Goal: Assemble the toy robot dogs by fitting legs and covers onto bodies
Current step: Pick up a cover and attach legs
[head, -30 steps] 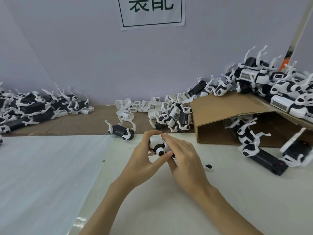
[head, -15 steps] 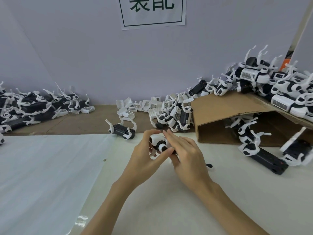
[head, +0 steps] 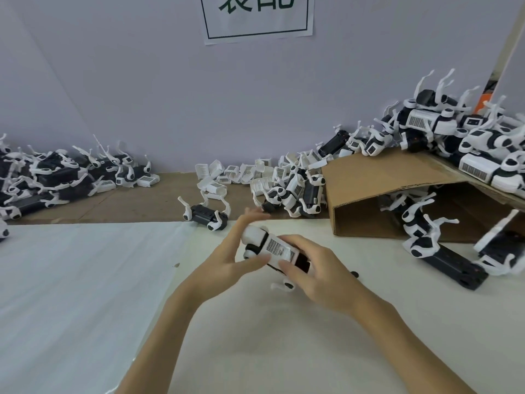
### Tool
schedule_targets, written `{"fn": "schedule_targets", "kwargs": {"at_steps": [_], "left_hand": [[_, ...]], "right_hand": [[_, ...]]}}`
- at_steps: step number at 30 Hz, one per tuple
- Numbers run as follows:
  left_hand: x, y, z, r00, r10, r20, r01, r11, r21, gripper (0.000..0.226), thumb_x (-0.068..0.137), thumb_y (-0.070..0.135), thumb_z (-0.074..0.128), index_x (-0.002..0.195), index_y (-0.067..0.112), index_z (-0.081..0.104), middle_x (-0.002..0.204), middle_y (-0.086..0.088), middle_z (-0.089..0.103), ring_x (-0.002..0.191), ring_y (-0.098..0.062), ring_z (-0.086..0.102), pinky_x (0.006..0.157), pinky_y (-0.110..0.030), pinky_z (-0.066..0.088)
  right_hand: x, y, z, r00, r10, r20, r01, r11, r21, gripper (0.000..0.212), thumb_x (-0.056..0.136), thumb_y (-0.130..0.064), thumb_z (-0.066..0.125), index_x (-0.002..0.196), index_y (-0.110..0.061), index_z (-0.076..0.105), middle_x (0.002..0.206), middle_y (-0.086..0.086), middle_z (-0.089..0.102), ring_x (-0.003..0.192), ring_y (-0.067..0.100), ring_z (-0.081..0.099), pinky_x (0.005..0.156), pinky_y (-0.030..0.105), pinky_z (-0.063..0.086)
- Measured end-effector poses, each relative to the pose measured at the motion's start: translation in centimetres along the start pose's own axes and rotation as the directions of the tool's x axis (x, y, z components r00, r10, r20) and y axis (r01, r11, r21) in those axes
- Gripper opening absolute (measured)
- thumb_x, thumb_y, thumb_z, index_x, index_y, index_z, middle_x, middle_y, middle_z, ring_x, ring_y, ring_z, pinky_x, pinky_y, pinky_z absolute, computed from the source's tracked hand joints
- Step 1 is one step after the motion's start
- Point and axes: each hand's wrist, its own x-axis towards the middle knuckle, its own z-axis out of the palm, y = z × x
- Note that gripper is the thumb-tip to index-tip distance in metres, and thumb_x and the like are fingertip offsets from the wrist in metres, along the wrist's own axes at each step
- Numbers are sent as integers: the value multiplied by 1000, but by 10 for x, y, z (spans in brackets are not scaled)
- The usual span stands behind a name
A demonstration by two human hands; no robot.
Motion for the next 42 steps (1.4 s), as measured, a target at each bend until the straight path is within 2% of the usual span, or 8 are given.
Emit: {"fn": "schedule_targets", "kwargs": {"at_steps": [3, 8, 12, 20, 25, 30, 37, 42], "left_hand": [[2, 2, 4, 978, -40, -203, 47, 998, 31, 61, 89, 74, 60, 144, 53, 47, 149, 27, 49, 144, -1, 41, 111, -29, 44], [5, 0, 6, 970, 20, -241, 15, 990, 140, 40, 88, 50, 77, 124, 33, 68, 118, 11, 73, 115, -10, 66, 98, -30, 48], [4, -2, 8, 972, 55, -229, -10, 981, 195, 38, 90, 48, 78, 124, 34, 67, 120, 14, 71, 121, -20, 60, 107, -44, 46], [5, -3, 11, 959, 86, -269, -35, 981, 190, 46, 86, 65, 72, 120, 34, 70, 117, 7, 72, 120, -31, 60, 108, -60, 43], [8, -3, 20, 940, 9, -341, 16, 997, 70, 35, 83, 68, 79, 107, 43, 75, 108, 14, 72, 116, -24, 61, 97, -43, 54], [7, -3, 19, 984, -33, -178, 36, 999, 12, 40, 91, 62, 67, 122, 37, 71, 114, 13, 74, 108, -9, 66, 96, -25, 52], [6, -4, 20, 981, -14, -193, 10, 1000, -22, 36, 94, 43, 72, 126, 26, 71, 116, 8, 75, 117, -12, 65, 101, -25, 50], [11, -6, 26, 939, -116, -325, 83, 990, -113, 32, 90, 52, 76, 114, 30, 75, 101, 12, 79, 95, 0, 68, 78, -8, 47]], "right_hand": [[1, 1, 8, 986, -76, -151, 56, 990, -131, 58, 94, -33, 75, 143, -42, 46, 120, -19, 58, 116, 7, 56, 97, 25, 51], [5, 4, 10, 936, -272, -223, 158, 891, -425, 57, 86, -31, 84, 136, -25, 57, 125, -15, 60, 119, 8, 52, 109, 27, 35], [4, 4, 4, 927, -306, -216, 197, 889, -414, 42, 97, -46, 68, 130, -21, 64, 118, -14, 64, 115, -5, 44, 108, 23, 30], [5, 1, 3, 946, -265, -189, 161, 885, -436, 38, 102, -40, 54, 127, -15, 68, 110, -6, 69, 107, 12, 51, 103, 35, 38], [3, 0, 0, 991, -91, -102, 74, 985, -158, 24, 96, -46, 70, 114, -31, 70, 98, -17, 71, 96, 6, 65, 84, 22, 50], [3, -1, 0, 990, 128, -64, -119, 985, 127, 27, 89, -55, 74, 105, -34, 71, 85, -4, 73, 75, 11, 74, 70, 30, 57], [2, -3, 0, 988, 139, -67, -138, 990, 27, 27, 90, -56, 72, 107, -35, 69, 84, -14, 72, 75, 9, 74, 69, 33, 57], [2, -3, 3, 987, -30, -158, -3, 979, -203, 64, 80, -54, 83, 131, -37, 49, 115, -26, 54, 110, 7, 59, 96, 37, 52]]}}
